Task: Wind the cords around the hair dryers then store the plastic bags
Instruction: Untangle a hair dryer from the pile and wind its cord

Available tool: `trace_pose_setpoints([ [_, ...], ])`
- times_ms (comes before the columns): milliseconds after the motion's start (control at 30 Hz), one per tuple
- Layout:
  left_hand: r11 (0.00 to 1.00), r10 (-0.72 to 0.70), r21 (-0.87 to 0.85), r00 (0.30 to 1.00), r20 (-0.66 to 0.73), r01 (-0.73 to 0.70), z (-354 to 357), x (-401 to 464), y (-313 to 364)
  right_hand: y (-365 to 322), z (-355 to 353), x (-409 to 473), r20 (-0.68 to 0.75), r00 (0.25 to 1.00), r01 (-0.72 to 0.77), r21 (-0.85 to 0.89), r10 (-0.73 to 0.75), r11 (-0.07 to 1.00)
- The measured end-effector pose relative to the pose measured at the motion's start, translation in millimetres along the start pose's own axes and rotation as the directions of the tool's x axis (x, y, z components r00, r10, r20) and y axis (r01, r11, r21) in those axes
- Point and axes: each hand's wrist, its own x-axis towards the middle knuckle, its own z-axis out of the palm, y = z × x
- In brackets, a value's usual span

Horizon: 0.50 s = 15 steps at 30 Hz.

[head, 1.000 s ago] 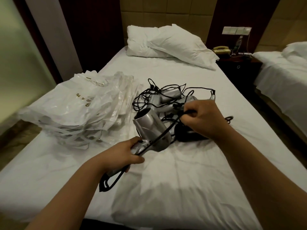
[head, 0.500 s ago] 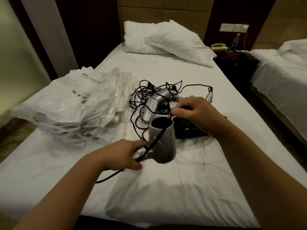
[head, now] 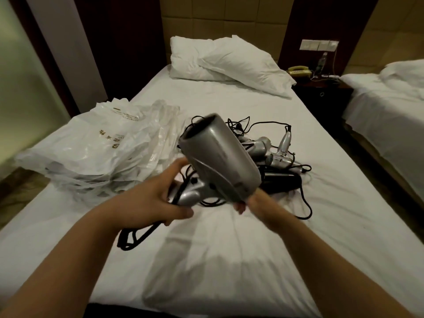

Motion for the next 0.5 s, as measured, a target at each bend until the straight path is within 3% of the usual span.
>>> trace_pose_setpoints([
  [100,0.994,0.01,-0.107,0.982,-0.186,-0.031,1.4,7.2,-0.9,9.9,28.6,-12.9,0.069,0.997,-0.024,-0.17,0.036,0.985],
  [200,0.998,-0.044,0.028,0.933,-0.357,0.058,8.6,21.1,-10.7,18.1,40.0,-17.8,0.13,0.992,0.04,-0.34,0.005,0.939],
  [367,0.944,-0.137,0.18,0.823,-0.552,0.277,10.9,41.1,-42.6,-6.2,19.3,-17.2,0.213,0.96,0.279,-0.693,-0.18,0.665],
  [500,0.939,-0.161,0.137,0.753,-0.637,0.317,5.0,47.1,-48.7,-57.7,-27.8,6.1,0.143,0.968,0.237,-0.789,-0.205,0.567],
])
